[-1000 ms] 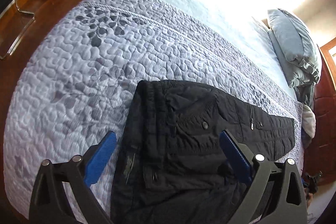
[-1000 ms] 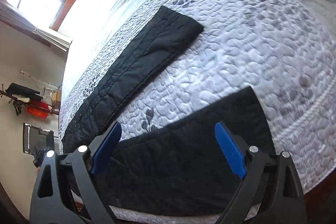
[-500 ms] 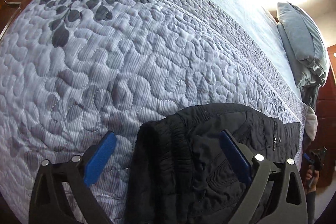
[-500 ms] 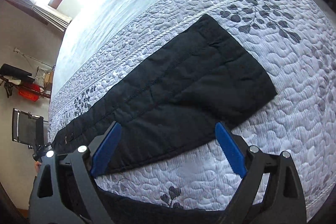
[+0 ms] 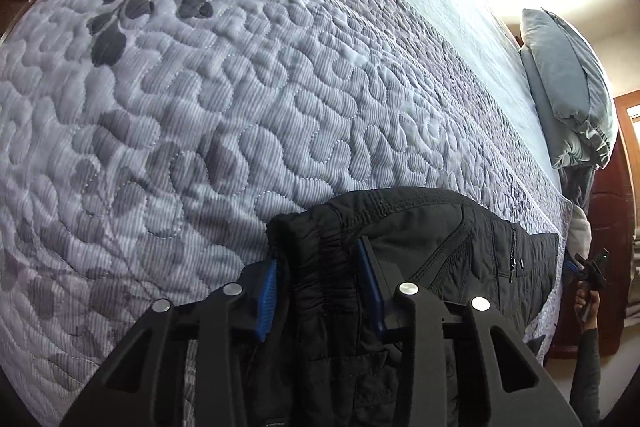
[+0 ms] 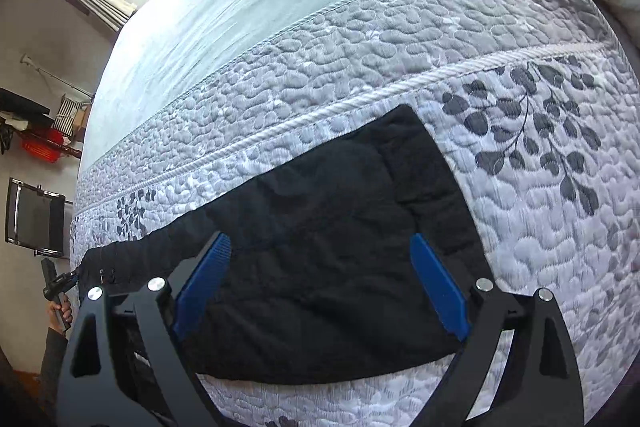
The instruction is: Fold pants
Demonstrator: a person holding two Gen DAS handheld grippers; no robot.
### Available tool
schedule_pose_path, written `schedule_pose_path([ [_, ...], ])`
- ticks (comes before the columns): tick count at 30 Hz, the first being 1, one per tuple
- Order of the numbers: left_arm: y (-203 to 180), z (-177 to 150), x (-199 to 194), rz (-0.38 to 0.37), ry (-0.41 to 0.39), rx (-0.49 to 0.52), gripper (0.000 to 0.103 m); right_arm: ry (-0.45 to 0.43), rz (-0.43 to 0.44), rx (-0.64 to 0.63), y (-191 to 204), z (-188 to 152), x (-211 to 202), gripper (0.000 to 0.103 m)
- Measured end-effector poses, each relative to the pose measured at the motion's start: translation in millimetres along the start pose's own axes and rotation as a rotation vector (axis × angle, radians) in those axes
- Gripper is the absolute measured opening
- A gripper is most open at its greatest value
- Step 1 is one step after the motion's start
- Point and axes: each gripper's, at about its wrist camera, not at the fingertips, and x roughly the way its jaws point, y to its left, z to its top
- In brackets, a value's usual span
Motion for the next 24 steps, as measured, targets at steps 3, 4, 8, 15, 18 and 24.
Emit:
schedule_pose_path([
  [3, 1.1, -1.6, 1.7, 0.0, -0.018, -0.012, 0.033, 0.003, -0.028, 0.0, -14.0, 22.5, 8.2, 0.091],
  [4, 1.3, -1.8, 1.7, 0.001, -0.022, -0.013, 0.032, 0.007, -0.036, -0.001, -19.2, 29.3, 13.1, 0.091],
  [8, 2.0, -2.0, 4.4, 0.012, -0.026, -0.014, 0.032, 0.035, -0.054, 0.001, -35.8, 45.7, 37.7, 0.091],
  [15, 1.5, -2.0, 10.3, 0.031, -0.035, -0.044, 0.029, 0.07, -0.026, -0.013, -52.7, 60.3, 76.9, 0.091],
  [18, 1.4, -0.1, 12.7, 0.039, -0.04, -0.051, 0.028, 0.079, -0.001, -0.043, -52.7, 60.4, 83.0, 0.091],
  [24, -10.7, -2.2, 14.2, 0.08, -0.058, -0.029, 0.025, 0.098, 0.084, 0.004, -64.2, 55.7, 74.3, 0.021],
])
